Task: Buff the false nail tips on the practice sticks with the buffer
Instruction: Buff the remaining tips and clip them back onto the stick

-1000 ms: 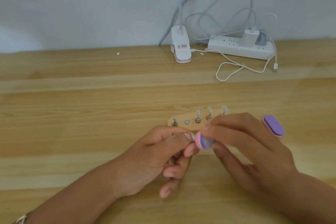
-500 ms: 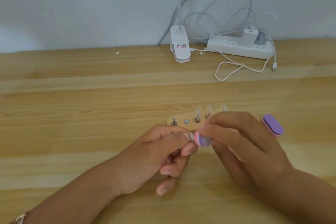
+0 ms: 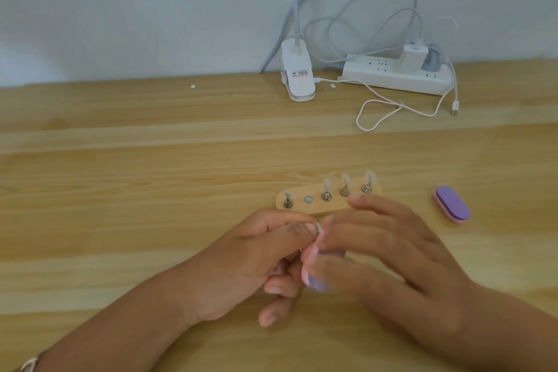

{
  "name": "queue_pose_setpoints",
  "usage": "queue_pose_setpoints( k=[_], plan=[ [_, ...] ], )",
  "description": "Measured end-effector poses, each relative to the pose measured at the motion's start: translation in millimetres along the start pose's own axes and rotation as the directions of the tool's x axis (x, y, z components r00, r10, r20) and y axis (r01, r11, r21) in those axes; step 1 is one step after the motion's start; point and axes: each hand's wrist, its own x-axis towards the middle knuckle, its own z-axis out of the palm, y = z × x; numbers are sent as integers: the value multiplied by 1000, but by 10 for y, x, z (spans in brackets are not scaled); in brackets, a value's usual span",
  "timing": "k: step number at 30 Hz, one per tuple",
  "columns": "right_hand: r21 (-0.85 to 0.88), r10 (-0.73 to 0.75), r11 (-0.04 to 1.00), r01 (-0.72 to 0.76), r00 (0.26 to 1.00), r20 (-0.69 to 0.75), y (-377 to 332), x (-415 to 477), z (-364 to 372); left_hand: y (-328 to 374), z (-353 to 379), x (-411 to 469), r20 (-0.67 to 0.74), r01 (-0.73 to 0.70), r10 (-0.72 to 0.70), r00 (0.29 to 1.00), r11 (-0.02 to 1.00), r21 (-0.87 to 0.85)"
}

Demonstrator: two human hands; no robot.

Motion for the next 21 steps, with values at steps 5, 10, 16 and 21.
queue_pose_setpoints(
  k=[5, 10, 16, 21],
  plan=[
    [87, 203, 976, -197, 977, -62, 64, 61, -57, 18, -3, 0, -22, 26, -25, 999, 998, 54],
    [29, 64, 998, -63, 998, -21, 16, 25, 27, 19, -16, 0, 14, 12, -12, 1000, 1000, 15],
    [119, 171, 979, -164, 984, -52, -19, 52, -19, 0, -23, 7, 17, 14, -15, 1000, 999, 43],
    [39, 200, 979, -198, 979, -34, 54, 54, -7, 3, -32, -8, 8, 21, -21, 1000, 997, 68]
  ],
)
